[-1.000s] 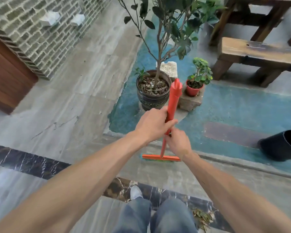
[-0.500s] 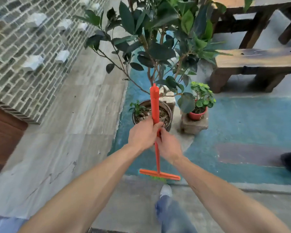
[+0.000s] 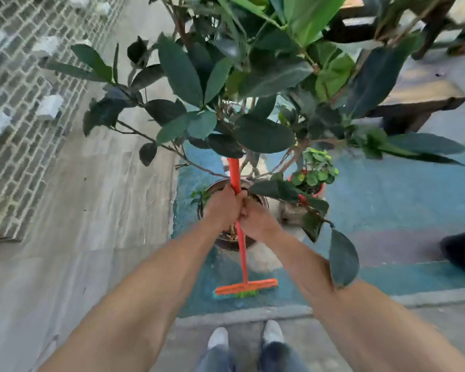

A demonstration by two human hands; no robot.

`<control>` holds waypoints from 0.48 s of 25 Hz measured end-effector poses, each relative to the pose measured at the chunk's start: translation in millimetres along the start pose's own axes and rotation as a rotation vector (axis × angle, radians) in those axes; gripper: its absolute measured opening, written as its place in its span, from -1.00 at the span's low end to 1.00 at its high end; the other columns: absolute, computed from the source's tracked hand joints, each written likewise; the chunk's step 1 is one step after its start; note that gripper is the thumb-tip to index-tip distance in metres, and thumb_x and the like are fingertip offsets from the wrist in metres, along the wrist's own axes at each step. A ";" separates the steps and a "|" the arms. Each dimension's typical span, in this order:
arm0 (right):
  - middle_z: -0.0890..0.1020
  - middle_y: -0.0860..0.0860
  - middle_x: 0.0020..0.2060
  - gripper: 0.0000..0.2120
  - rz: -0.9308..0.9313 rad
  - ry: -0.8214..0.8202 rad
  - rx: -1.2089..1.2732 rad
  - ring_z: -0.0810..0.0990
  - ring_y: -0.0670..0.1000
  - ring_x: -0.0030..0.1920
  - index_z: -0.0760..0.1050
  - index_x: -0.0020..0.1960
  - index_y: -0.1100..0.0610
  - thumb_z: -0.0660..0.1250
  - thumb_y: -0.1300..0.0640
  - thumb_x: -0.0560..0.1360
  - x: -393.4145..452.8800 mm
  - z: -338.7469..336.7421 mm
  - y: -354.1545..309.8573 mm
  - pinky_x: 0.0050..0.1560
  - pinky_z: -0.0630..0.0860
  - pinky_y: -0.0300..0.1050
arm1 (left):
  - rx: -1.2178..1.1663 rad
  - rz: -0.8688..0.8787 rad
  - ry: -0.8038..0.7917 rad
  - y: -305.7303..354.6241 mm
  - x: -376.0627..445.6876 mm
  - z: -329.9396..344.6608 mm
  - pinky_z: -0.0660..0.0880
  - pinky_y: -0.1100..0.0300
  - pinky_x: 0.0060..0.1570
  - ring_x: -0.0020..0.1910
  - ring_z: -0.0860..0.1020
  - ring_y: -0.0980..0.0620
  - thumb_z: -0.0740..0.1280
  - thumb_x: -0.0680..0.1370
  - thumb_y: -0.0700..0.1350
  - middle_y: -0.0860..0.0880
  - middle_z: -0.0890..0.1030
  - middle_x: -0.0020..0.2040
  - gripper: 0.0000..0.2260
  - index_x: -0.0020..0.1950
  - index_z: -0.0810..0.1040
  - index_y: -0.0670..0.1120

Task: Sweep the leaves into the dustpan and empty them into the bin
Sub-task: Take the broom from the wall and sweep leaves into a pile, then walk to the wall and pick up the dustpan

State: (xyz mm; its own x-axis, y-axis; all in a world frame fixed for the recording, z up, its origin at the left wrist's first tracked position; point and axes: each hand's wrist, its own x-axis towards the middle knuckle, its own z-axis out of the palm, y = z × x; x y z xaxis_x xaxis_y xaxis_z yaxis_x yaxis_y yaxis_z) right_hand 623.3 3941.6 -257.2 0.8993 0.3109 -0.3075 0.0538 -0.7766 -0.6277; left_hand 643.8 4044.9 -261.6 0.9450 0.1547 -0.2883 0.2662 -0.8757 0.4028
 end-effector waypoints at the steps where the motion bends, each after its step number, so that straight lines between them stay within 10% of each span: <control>1: 0.63 0.23 0.07 -0.74 0.047 0.007 0.065 0.60 0.21 0.10 0.47 0.20 0.25 0.21 0.23 0.54 10.0 1.2 -2.8 0.06 0.47 -0.04 | 0.029 0.034 -0.035 0.2 15.0 -1.9 0.44 -0.02 -0.06 0.06 0.56 -0.28 0.11 0.63 0.04 -0.27 0.59 0.09 -0.65 0.17 0.47 -0.21; 8: 0.57 0.15 0.23 -0.31 0.194 0.027 0.265 0.63 0.17 0.08 0.14 0.53 0.02 0.29 0.18 0.46 19.0 34.4 -6.7 0.12 0.55 0.02 | -0.207 0.153 -0.282 -28.5 63.4 -4.7 0.52 0.02 -0.17 -0.10 0.58 -0.15 0.21 0.54 -0.08 -0.19 0.61 0.07 -0.56 0.42 0.26 -0.02; 12: 0.59 0.09 0.13 -0.54 0.209 0.175 0.083 0.57 0.17 0.17 0.30 0.43 0.02 0.21 0.06 0.54 -19.5 48.0 9.2 0.07 0.51 0.01 | -0.078 0.284 -0.165 -43.3 19.1 11.1 0.55 -0.04 -0.09 -0.08 0.60 -0.15 0.15 0.54 0.02 -0.10 0.62 0.02 -0.72 0.24 0.41 0.05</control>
State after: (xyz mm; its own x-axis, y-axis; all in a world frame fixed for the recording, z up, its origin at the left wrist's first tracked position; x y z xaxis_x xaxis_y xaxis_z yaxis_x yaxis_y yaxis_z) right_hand 585.4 3954.7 -291.3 0.9490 0.0439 -0.3123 -0.1695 -0.7640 -0.6225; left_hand 648.2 4080.7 -294.2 0.9418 -0.1720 -0.2890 0.0165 -0.8347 0.5505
